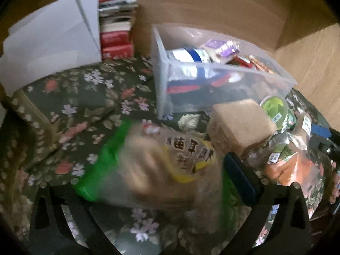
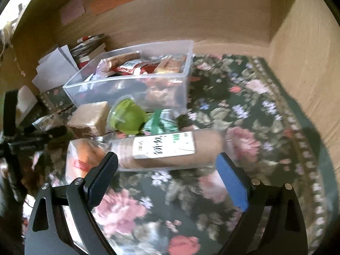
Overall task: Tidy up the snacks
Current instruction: 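Move both open tools back toward the remaining snacks on the cloth, then grasp the clear bag with yellow label with left tool while right tool grasps the tall biscuit roll, then lower both held snacks into the clear box and open both tools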
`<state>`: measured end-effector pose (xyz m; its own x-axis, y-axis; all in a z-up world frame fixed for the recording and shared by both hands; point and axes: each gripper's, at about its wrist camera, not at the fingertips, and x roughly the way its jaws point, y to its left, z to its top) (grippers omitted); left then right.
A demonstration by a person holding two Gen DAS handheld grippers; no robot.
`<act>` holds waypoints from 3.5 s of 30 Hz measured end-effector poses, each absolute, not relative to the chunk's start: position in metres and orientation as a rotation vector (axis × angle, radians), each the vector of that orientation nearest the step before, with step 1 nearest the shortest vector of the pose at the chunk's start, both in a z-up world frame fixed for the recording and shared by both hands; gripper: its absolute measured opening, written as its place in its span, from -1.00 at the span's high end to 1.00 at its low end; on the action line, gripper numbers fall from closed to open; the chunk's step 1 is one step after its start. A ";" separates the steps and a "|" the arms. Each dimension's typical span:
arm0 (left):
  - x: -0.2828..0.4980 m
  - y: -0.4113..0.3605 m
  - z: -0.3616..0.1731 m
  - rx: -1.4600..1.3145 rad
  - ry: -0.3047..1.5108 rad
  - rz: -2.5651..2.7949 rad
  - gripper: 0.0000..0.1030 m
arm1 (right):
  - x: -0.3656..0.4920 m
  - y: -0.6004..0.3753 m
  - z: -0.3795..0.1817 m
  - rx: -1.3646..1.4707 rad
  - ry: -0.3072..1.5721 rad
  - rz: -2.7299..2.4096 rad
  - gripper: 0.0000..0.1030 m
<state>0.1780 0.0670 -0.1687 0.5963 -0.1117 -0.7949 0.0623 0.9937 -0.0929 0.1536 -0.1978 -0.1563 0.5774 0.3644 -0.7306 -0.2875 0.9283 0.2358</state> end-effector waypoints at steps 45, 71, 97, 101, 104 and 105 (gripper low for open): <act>0.146 0.067 -0.105 -0.087 0.715 0.025 -0.09 | 0.148 -0.225 -0.130 0.035 0.694 0.240 0.35; 0.230 0.021 -0.055 -0.032 0.610 -0.080 -0.09 | 0.230 -0.148 -0.082 -0.007 0.589 0.400 0.35; 0.283 0.019 -0.092 -0.017 0.709 -0.063 -0.27 | 0.278 -0.122 -0.121 -0.090 0.714 0.385 0.26; 0.268 0.022 -0.081 -0.034 0.686 -0.063 -0.41 | 0.268 -0.129 -0.110 -0.073 0.690 0.395 0.09; 0.256 0.022 -0.070 -0.043 0.658 -0.066 -0.65 | 0.255 -0.135 -0.101 -0.076 0.658 0.394 -0.01; 0.252 0.022 -0.066 -0.042 0.649 -0.065 -0.73 | 0.250 -0.137 -0.097 -0.078 0.646 0.396 -0.03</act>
<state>0.2518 0.0216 -0.0664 0.7948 -0.0735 -0.6024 0.0472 0.9971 -0.0594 0.2501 -0.1370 -0.0974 0.7269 0.3343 -0.5999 -0.3825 0.9226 0.0506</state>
